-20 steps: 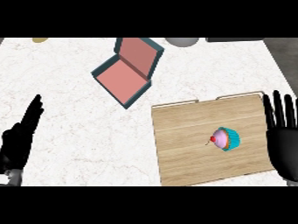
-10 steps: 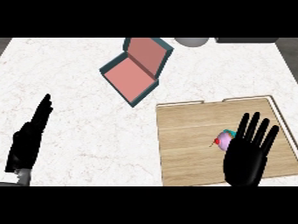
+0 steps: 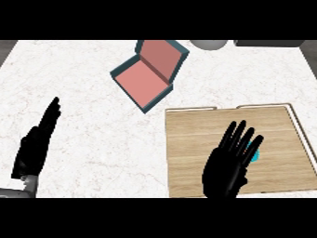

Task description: Pick the cupcake from the tray and place it in the cardboard box

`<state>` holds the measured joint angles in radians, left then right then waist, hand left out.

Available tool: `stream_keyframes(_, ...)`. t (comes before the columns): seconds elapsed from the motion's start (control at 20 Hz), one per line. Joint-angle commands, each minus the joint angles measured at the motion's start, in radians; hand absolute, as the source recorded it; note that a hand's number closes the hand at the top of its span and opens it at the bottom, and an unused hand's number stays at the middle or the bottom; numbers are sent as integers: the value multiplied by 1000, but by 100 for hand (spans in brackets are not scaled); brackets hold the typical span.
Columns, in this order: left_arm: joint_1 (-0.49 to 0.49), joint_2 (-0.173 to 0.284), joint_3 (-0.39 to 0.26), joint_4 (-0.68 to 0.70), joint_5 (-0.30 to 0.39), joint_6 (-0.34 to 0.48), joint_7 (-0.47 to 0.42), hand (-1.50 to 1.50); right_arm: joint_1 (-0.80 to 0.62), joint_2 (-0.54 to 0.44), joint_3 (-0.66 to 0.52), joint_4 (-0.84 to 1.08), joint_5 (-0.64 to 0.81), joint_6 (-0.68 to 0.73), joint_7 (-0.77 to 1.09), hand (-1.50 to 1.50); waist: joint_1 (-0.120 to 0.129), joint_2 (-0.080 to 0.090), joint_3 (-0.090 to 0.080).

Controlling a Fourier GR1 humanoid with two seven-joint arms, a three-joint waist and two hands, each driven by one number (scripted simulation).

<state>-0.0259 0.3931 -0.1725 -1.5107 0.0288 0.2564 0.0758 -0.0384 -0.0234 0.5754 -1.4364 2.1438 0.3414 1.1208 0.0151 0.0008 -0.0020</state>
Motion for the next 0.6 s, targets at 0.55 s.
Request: stream_keyframes(0.55, -7, -34, 21, 26, -24, -3, -2, 0, -57, 23, 49, 81, -89, 126, 268, -150, -9, 0, 3)
